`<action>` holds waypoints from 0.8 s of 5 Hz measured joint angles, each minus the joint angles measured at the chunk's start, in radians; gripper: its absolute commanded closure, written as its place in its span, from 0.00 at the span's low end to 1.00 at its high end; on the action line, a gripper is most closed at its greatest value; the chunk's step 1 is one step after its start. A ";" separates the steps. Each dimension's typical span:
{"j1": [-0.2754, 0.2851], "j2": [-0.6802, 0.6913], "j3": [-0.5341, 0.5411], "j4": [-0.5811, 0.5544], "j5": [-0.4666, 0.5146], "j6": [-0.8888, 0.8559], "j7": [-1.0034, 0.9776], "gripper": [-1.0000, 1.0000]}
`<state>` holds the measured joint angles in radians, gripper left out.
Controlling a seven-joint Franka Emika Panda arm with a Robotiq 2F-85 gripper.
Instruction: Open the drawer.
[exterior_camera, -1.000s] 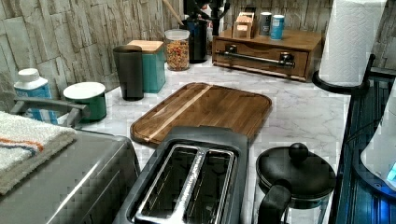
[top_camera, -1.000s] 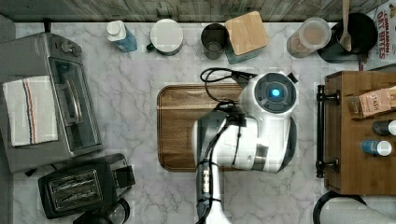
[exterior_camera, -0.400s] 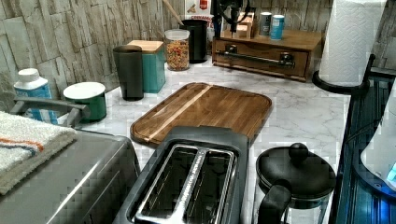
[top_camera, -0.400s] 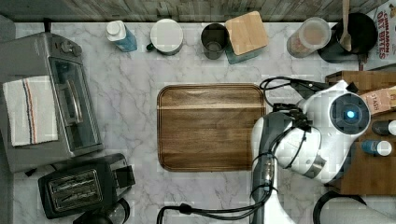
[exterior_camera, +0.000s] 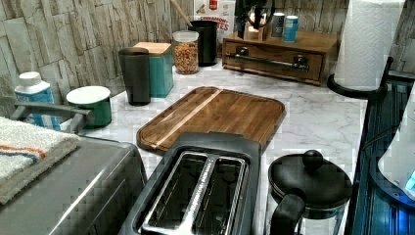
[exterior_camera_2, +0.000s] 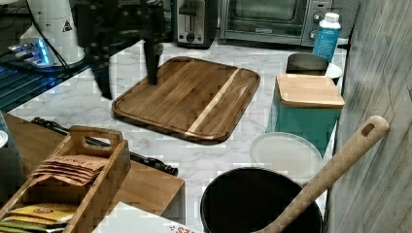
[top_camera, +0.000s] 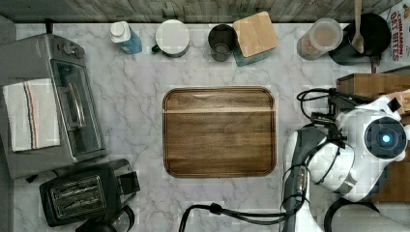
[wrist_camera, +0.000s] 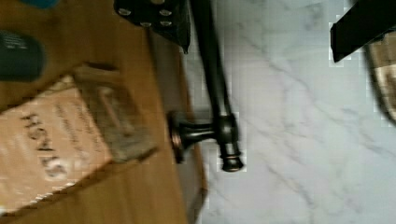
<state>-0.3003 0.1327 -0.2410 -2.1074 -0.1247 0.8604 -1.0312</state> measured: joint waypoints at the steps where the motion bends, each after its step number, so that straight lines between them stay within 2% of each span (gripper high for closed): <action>1: -0.051 0.005 0.005 -0.002 -0.013 0.043 -0.033 0.00; 2: -0.089 0.007 0.006 -0.020 0.007 0.094 -0.126 0.00; 3: -0.103 0.016 0.006 -0.039 0.040 0.104 -0.151 0.00; 4: -0.094 0.021 0.007 -0.072 0.043 0.149 -0.150 0.00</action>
<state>-0.3938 0.1536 -0.2339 -2.1797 -0.0815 1.0098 -1.1816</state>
